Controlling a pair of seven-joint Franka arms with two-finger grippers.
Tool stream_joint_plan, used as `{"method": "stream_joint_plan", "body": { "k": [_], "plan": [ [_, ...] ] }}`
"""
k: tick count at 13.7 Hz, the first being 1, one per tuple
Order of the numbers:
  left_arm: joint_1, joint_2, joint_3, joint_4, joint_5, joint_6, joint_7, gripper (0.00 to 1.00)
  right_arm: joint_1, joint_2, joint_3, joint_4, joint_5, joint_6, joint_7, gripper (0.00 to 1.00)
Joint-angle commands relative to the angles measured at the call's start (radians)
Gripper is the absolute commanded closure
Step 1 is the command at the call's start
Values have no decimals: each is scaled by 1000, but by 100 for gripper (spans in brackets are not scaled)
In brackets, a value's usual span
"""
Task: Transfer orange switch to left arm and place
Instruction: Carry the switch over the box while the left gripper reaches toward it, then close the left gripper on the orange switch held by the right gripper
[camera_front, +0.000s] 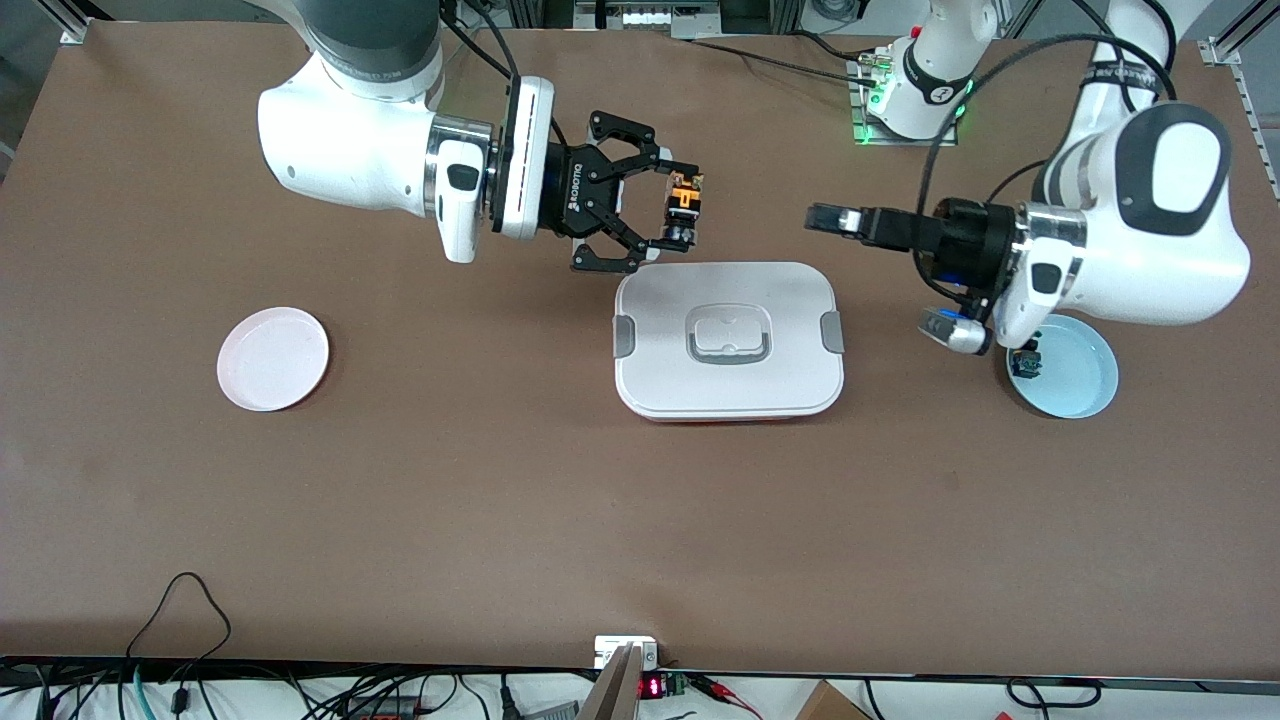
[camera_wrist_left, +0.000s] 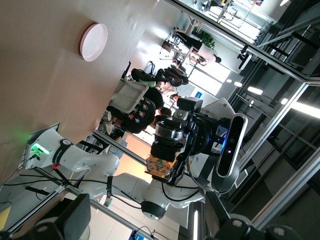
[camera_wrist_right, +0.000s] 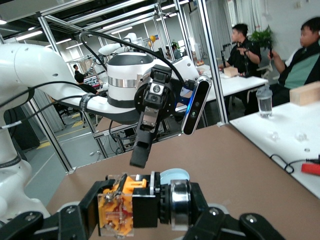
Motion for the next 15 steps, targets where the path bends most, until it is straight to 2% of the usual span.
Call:
{"method": "stream_joint_plan", "body": {
  "k": [1,4,5,8,10,15],
  "plan": [
    [10,-40,-78,-38,-28,110,-26,0,16,30,0,13,112,8,-156,96],
    [9,-37,-125,-33,-29,184,-18,0,43,39,0,13,319,6,-303,96],
    [9,-35,-129,-30,-31,186,-15,0,43,39,0,13,358,2,-328,96],
    [9,-37,-129,-28,-31,186,-15,0,43,39,0,13,366,5,-331,96],
    [9,-38,-130,-28,-31,186,-15,16,43,39,0,13,366,6,-331,96],
    [9,-48,-133,-22,-31,186,-15,16,49,39,0,13,366,6,-333,96]
  ]
}}
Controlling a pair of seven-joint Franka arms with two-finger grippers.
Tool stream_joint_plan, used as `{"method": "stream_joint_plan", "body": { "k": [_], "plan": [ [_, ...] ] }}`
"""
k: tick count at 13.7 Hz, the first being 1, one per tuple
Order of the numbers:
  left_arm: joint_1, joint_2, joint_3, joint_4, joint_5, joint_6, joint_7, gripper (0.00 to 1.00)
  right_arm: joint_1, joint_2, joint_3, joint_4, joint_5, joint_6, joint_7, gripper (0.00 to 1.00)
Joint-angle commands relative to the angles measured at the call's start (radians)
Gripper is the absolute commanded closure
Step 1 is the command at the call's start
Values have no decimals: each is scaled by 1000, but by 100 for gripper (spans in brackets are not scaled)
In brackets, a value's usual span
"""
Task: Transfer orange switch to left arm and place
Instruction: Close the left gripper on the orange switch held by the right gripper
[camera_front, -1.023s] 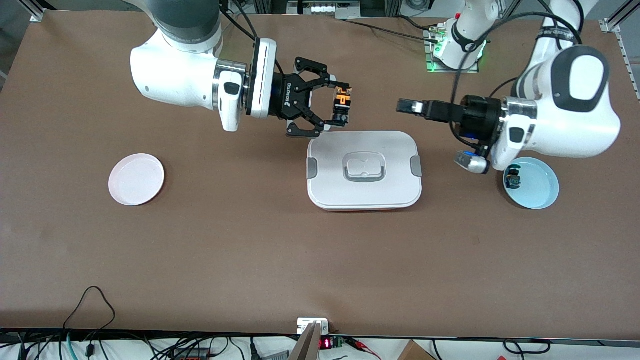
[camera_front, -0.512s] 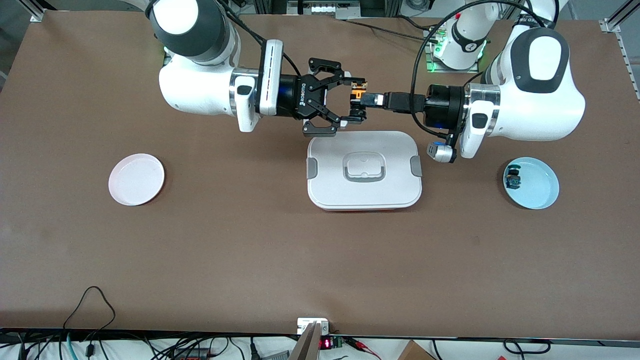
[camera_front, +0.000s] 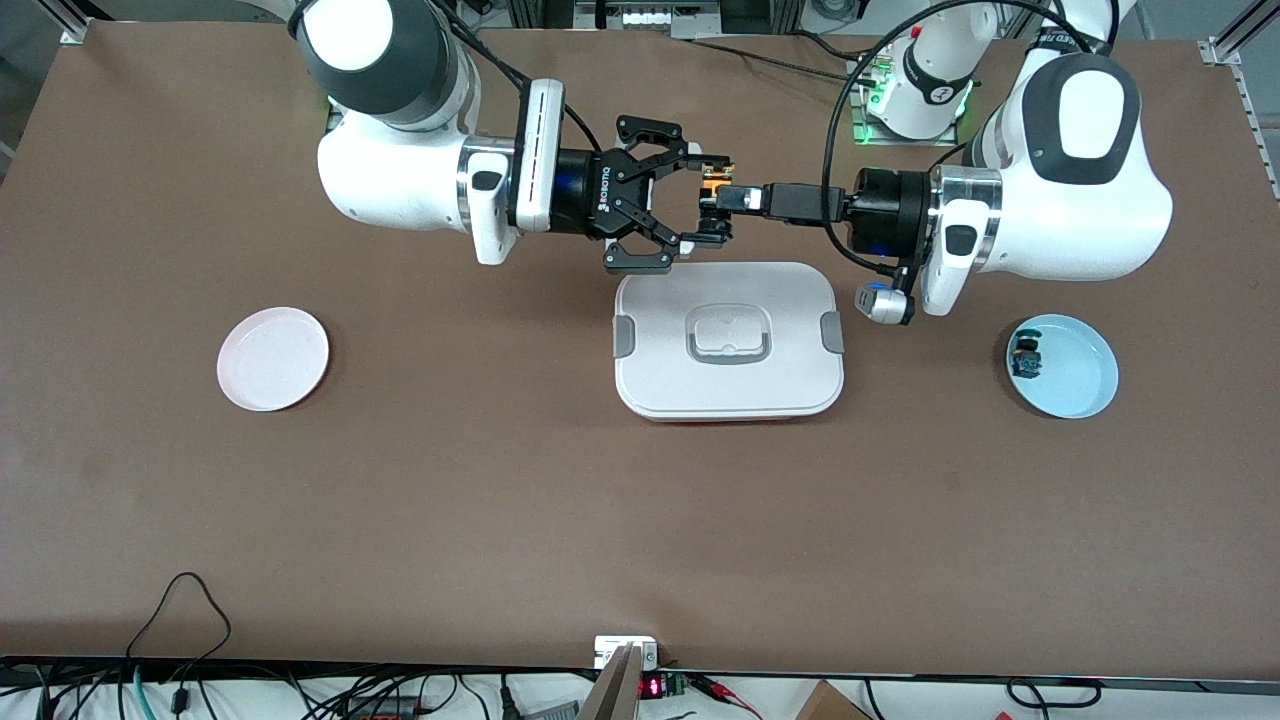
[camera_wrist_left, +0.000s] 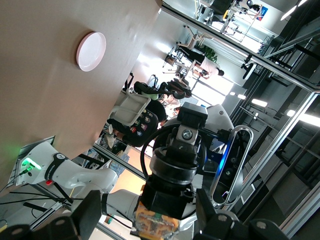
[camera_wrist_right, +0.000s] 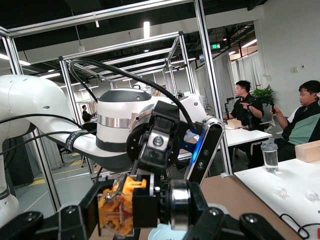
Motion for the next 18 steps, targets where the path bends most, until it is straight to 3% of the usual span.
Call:
{"method": "stream_joint_plan", "body": {
  "k": [1,10,12,14,16,18],
  "plan": [
    [10,-30,-10,-15,-31,12,6,16,10,0,0,12,26,7,-30,96],
    [7,-33,-26,10,-23,51,122,20,10,-4,0,12,18,7,-31,96],
    [7,-33,-25,10,-18,51,127,34,10,-6,-2,12,21,12,-50,96],
    [7,-33,-26,10,-17,48,158,73,8,-9,-2,9,20,15,-63,96],
    [9,-24,-25,7,-15,35,191,91,8,-9,-2,9,20,15,-68,96],
    [9,-26,-25,7,-15,35,198,100,10,-9,-2,9,20,15,-70,96]
  ]
}}
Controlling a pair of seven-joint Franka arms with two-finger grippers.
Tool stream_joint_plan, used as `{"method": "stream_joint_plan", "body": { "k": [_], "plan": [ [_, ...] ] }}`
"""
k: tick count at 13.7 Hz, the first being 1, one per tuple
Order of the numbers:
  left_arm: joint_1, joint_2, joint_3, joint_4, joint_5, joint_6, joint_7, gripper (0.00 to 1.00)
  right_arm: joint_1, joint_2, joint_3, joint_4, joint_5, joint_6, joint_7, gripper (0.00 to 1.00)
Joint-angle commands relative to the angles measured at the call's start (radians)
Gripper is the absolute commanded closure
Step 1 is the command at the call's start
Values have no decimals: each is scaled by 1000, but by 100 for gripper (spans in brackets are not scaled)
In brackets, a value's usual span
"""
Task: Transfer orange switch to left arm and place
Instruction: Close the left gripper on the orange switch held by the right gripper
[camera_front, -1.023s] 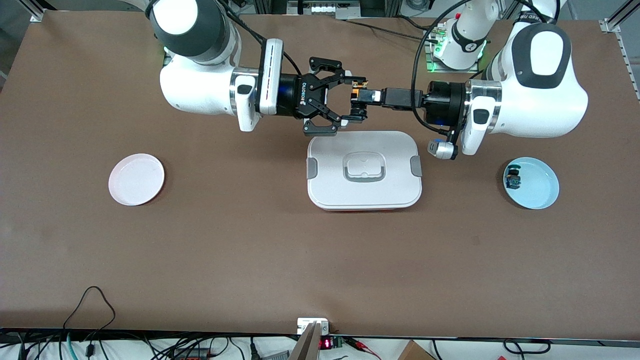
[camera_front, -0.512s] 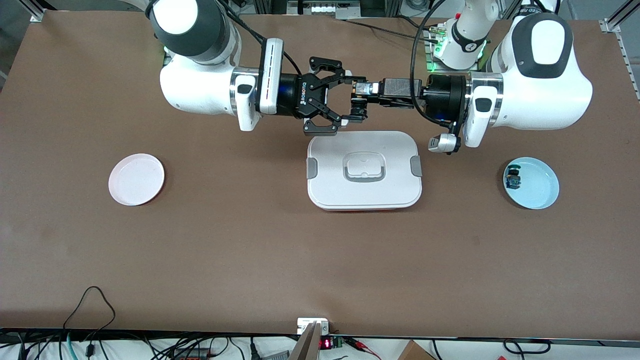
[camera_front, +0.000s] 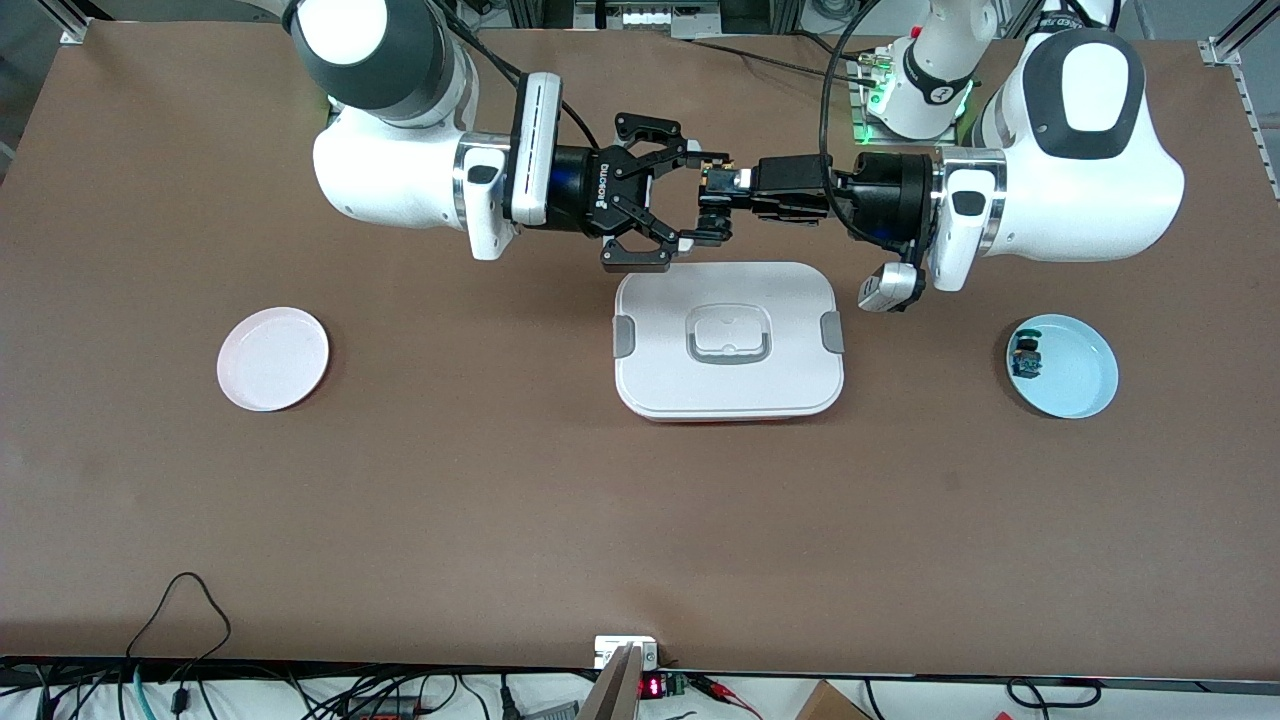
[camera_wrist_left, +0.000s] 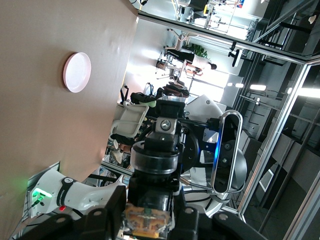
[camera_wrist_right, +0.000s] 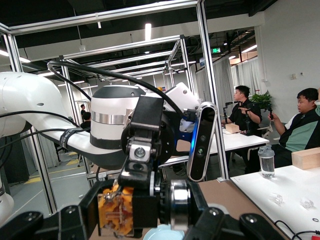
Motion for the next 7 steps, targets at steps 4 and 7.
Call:
{"method": "stream_joint_plan", "body": {
  "k": [4,7],
  "plan": [
    [11,-4,-9,-4,-15,-2,9,100,8,-6,2,0,20,12,-40,47],
    [19,-4,-6,-3,-15,-19,9,100,8,-9,2,1,25,12,-26,0]
  ]
}}
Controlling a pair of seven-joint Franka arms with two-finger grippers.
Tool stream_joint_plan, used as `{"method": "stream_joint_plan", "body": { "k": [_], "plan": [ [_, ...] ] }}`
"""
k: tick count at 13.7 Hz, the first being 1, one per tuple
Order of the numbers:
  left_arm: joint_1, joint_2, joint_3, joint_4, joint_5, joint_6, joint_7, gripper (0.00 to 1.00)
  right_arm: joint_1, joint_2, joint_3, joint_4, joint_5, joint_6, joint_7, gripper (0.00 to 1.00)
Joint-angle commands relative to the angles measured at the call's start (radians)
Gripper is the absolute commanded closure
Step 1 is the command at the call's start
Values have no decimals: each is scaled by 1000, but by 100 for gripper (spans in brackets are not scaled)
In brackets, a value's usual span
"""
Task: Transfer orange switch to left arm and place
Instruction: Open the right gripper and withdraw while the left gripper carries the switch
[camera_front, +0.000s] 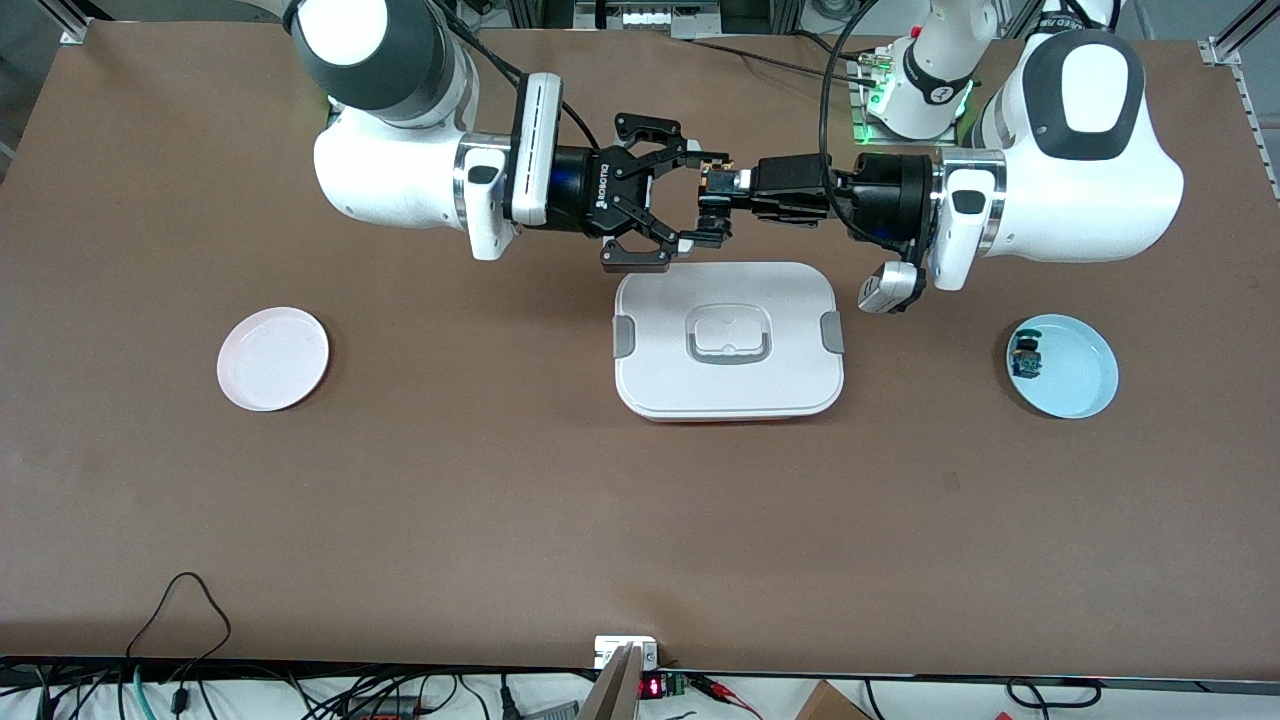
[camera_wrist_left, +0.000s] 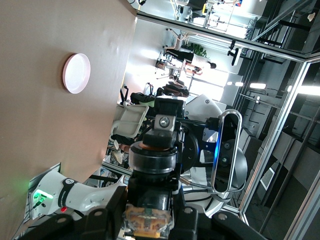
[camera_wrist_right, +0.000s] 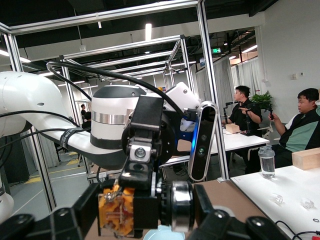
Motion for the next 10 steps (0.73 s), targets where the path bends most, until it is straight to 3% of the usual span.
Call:
{"method": "stream_joint_plan", "body": {
  "k": [1,5,10],
  "plan": [
    [19,-5,-2,-2,-17,-28,5,100,1,-11,1,0,23,8,-21,0],
    [119,-3,11,-7,36,-154,1,100,-34,-25,-3,-9,19,-9,-1,0],
    [378,21,10,-6,433,-385,-9,100,-144,-60,-14,-69,-1,-163,-3,0]
  ]
}}
